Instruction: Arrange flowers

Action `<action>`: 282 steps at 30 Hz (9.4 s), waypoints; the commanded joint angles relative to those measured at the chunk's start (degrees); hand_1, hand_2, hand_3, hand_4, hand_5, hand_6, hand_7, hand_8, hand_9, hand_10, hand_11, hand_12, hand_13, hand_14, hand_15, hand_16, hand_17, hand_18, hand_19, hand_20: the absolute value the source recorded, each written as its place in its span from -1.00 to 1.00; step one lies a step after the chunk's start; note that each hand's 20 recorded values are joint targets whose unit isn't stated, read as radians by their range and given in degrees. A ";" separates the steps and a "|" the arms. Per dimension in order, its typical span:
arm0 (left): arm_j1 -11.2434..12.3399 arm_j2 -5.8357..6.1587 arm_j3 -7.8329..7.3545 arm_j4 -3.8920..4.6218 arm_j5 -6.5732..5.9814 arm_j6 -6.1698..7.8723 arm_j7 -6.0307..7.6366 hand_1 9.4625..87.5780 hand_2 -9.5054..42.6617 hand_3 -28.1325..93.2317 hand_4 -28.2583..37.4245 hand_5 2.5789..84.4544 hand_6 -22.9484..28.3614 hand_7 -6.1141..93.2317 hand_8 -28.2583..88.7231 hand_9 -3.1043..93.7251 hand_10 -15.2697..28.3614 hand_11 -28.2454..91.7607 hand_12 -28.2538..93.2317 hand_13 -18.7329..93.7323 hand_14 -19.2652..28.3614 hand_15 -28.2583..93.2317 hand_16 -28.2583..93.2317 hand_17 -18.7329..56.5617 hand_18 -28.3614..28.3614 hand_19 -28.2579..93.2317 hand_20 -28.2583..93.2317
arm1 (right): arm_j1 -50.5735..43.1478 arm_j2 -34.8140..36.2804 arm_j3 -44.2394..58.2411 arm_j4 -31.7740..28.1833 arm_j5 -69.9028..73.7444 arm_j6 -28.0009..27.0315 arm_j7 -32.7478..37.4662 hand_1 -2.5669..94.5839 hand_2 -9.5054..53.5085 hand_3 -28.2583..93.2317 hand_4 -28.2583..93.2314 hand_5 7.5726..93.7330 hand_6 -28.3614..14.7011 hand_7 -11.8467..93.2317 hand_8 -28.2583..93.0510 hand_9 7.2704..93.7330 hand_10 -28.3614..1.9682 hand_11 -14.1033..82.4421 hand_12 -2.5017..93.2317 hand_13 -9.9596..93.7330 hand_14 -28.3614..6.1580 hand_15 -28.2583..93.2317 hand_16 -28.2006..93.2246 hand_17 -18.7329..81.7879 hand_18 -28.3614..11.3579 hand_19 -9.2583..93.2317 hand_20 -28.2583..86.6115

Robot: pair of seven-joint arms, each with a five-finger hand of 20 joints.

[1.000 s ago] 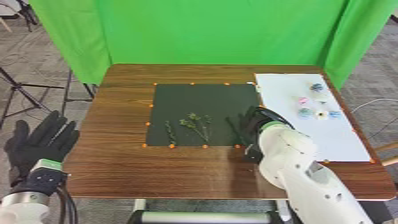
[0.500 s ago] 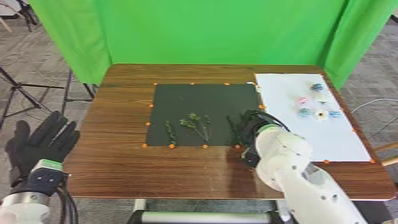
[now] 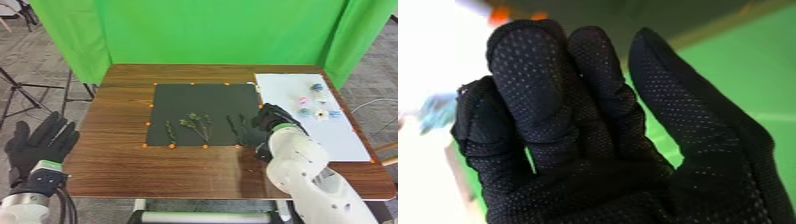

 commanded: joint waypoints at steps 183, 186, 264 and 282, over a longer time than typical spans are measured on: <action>-10.87 1.66 3.57 6.01 4.21 -2.70 -2.37 -0.45 -0.57 0.55 -0.94 -0.42 0.14 -0.52 -0.71 -0.42 0.31 -0.16 -0.37 -0.37 0.35 -0.02 -0.68 -0.59 0.40 -0.11 -0.42 | 22.53 -9.12 -28.27 17.33 -9.24 5.57 -24.41 -0.12 -1.00 0.81 -1.00 -0.03 -0.11 -0.39 -0.72 0.08 -0.44 -0.29 -0.57 0.38 -0.17 0.55 -0.11 0.07 -0.89 0.88 0.08; -10.71 1.46 3.39 5.99 4.51 -4.05 -2.69 -0.46 -0.55 0.56 -0.95 -0.41 0.13 -0.53 -0.71 -0.41 0.31 -0.17 -0.38 -0.37 0.35 -0.03 -0.68 -0.59 0.41 -0.11 -0.42 | 20.14 -5.31 -22.92 14.16 -7.27 6.98 -22.74 -0.12 -1.00 0.79 -1.00 -0.05 -0.11 -0.41 -0.72 0.05 -0.46 -0.33 -0.59 0.36 -0.18 0.56 -0.12 0.07 -0.90 0.88 0.08; -9.35 1.77 3.69 2.80 3.86 -4.91 -0.84 -0.62 -0.26 0.60 -1.00 -0.23 0.15 -0.59 -0.68 -0.37 0.30 -0.23 -0.39 -0.35 0.33 -0.09 -0.67 -0.57 0.39 -0.16 -0.40 | -1.22 16.96 6.10 16.46 -3.13 5.68 -15.01 0.22 -1.00 0.66 -1.00 0.04 0.04 -0.39 -0.75 0.15 -0.13 -0.37 -0.67 0.46 0.25 0.47 0.02 0.09 -0.79 0.90 0.05; -9.20 0.95 3.18 2.92 4.21 -5.16 -1.16 -0.61 -0.26 0.60 -1.00 -0.22 0.16 -0.59 -0.68 -0.37 0.30 -0.22 -0.39 -0.35 0.33 -0.10 -0.67 -0.57 0.39 -0.16 -0.40 | -4.62 15.77 5.76 8.06 -9.63 18.72 -20.51 0.39 -1.00 0.58 -1.00 0.56 0.30 -0.01 -0.37 0.87 0.35 -0.42 0.05 0.74 0.33 0.46 0.13 0.19 -0.76 0.87 0.19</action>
